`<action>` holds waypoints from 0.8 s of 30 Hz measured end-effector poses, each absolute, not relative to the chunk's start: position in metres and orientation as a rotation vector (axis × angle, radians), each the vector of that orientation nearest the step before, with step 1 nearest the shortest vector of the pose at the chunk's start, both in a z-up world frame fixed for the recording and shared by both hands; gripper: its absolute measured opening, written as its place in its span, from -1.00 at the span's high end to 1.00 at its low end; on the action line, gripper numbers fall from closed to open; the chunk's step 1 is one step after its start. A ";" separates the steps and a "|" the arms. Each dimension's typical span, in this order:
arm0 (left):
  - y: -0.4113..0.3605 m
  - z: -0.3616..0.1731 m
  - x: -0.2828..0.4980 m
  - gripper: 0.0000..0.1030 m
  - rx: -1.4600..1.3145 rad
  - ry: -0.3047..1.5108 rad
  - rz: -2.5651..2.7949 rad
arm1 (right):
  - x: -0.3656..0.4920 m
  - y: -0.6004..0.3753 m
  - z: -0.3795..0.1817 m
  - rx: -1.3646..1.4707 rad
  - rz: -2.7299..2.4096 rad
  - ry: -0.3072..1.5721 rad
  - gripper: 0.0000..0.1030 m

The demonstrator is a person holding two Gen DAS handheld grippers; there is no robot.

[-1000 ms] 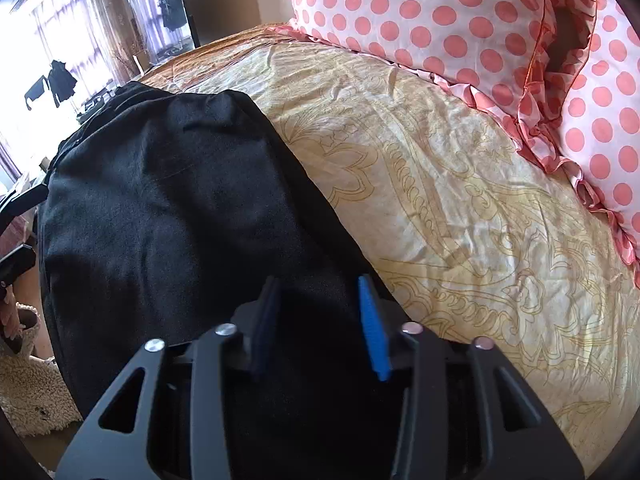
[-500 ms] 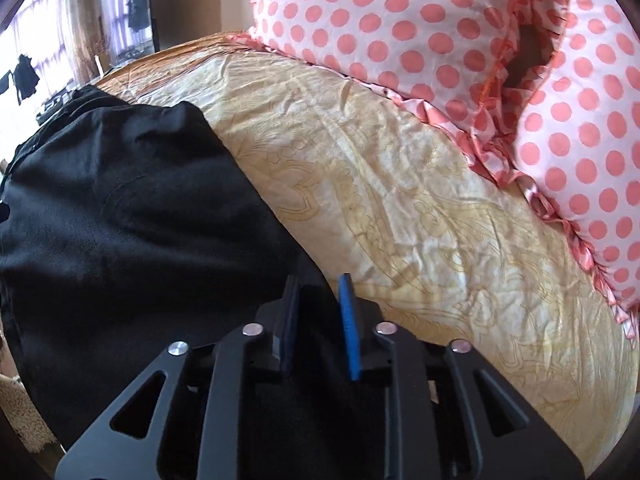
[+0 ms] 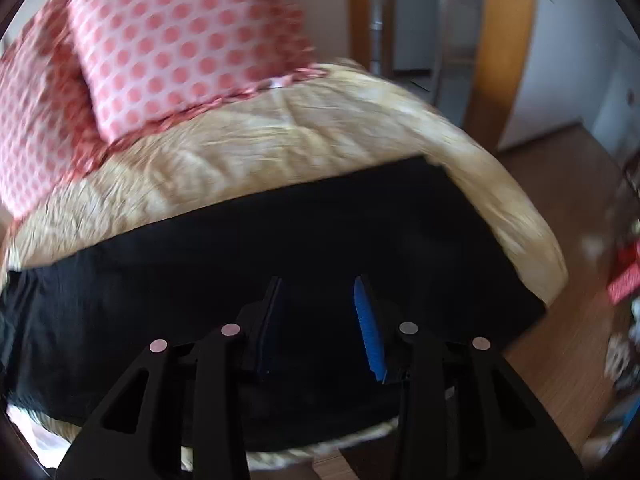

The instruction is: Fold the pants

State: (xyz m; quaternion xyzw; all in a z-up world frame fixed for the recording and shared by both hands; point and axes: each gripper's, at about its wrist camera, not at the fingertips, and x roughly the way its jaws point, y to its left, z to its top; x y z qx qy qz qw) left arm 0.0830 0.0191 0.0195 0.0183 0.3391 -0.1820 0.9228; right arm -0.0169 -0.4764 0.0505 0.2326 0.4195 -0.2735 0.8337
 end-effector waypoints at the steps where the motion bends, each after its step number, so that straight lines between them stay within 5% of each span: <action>1: 0.015 0.019 0.084 -0.88 0.041 0.699 -0.386 | -0.028 -0.484 0.051 0.529 -0.610 0.882 0.25; 19: -0.002 0.015 0.079 -0.93 0.080 0.698 -0.430 | -0.046 -0.522 0.018 0.824 -0.633 0.843 0.26; 20: -0.003 0.015 0.080 -0.93 0.076 0.702 -0.436 | -0.043 -0.525 0.018 0.794 -0.666 0.830 0.44; 21: -0.004 0.014 0.080 -0.93 0.074 0.703 -0.439 | -0.041 -0.528 0.019 0.742 -0.707 0.821 0.92; 24: -0.006 0.014 0.078 -0.93 0.090 0.698 -0.442 | -0.042 -0.533 0.026 0.751 -0.683 0.761 0.94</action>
